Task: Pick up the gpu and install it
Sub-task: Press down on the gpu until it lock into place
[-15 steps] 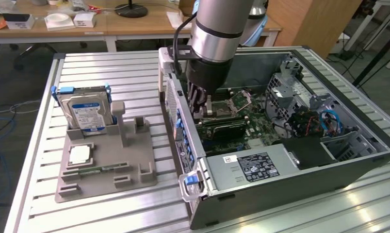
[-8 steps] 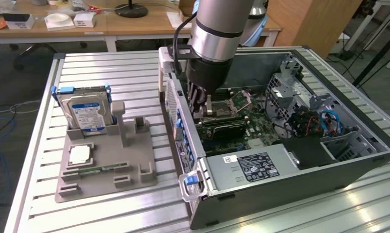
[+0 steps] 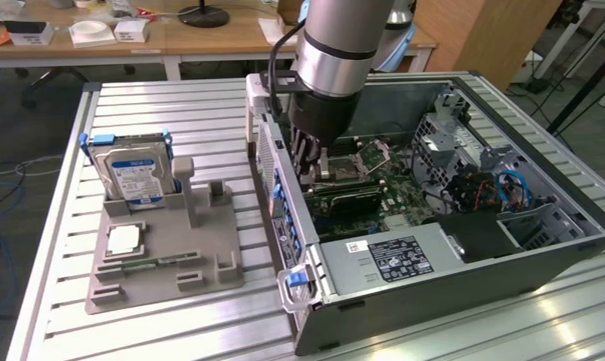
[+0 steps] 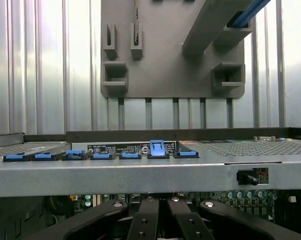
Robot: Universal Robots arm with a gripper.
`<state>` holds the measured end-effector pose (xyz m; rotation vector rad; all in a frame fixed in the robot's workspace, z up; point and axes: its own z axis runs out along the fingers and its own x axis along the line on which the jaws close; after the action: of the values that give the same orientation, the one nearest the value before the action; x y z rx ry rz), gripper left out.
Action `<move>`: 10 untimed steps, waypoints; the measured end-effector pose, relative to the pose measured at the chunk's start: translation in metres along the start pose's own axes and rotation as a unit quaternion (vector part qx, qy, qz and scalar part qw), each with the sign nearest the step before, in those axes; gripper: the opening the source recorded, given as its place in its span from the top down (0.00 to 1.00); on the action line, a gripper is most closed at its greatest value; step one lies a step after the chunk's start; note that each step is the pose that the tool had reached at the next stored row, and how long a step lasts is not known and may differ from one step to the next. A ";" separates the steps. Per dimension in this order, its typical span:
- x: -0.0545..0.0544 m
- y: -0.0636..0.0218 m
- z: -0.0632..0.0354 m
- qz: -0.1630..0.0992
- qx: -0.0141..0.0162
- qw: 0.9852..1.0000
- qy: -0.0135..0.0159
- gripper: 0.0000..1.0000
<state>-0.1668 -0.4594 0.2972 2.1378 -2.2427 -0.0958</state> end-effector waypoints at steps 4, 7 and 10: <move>0.000 0.0000 -0.0006 0.000 0.000 1.000 -0.001 0.89; 0.000 -0.0002 -0.0041 0.000 -0.001 1.000 0.000 0.89; 0.000 -0.0021 -0.0045 0.000 -0.001 1.000 -0.001 0.89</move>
<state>-0.1644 -0.4593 0.3016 2.1367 -2.2428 -0.0989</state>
